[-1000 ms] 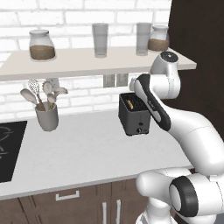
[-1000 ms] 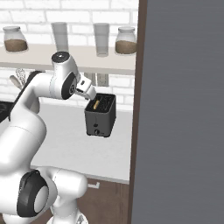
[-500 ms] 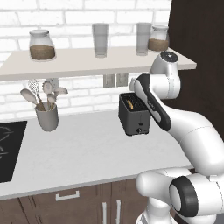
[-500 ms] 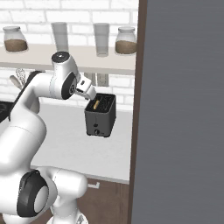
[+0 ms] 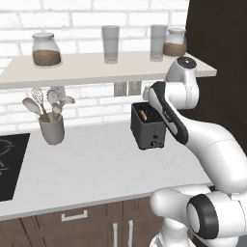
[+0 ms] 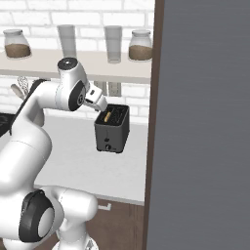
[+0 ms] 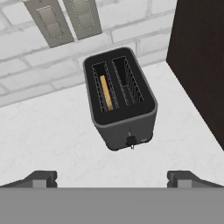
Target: Start the toaster. Once the lever pops up, take the bread to the plate on the dining counter.
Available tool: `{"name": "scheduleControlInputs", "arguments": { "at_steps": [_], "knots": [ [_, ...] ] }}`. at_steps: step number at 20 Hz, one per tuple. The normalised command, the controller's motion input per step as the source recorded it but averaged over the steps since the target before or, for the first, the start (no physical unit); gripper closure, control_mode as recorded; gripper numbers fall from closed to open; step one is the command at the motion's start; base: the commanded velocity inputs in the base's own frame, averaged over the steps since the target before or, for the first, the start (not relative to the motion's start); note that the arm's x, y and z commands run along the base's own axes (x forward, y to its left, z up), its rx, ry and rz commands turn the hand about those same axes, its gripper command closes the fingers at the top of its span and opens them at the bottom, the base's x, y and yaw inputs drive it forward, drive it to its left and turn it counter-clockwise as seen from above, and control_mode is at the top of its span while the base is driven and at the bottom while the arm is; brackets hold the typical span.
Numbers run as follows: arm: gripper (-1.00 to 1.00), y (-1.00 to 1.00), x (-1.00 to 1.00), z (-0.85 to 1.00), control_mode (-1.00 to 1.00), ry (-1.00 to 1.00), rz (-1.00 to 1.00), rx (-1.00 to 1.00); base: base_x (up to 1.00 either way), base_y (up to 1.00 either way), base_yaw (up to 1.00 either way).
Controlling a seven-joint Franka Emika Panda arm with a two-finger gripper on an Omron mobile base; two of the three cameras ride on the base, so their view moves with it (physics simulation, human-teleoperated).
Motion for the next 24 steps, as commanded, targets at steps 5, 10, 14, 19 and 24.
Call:
{"name": "scheduleControlInputs", "arguments": {
  "at_steps": [5,10,14,19,24],
  "knots": [
    [-1.0,0.0,0.0,0.0,-1.0,0.0,0.0,0.0,0.0,0.0,0.0],
    [-1.0,0.0,0.0,0.0,-1.0,0.0,0.0,0.0,0.0,0.0,0.0],
    [-1.0,0.0,0.0,0.0,-1.0,0.0,0.0,0.0,0.0,0.0,0.0],
    [-1.0,0.0,0.0,0.0,-1.0,0.0,0.0,0.0,0.0,0.0,0.0],
    [-1.0,0.0,0.0,0.0,-1.0,0.0,0.0,0.0,0.0,0.0,0.0]
  ]
}}
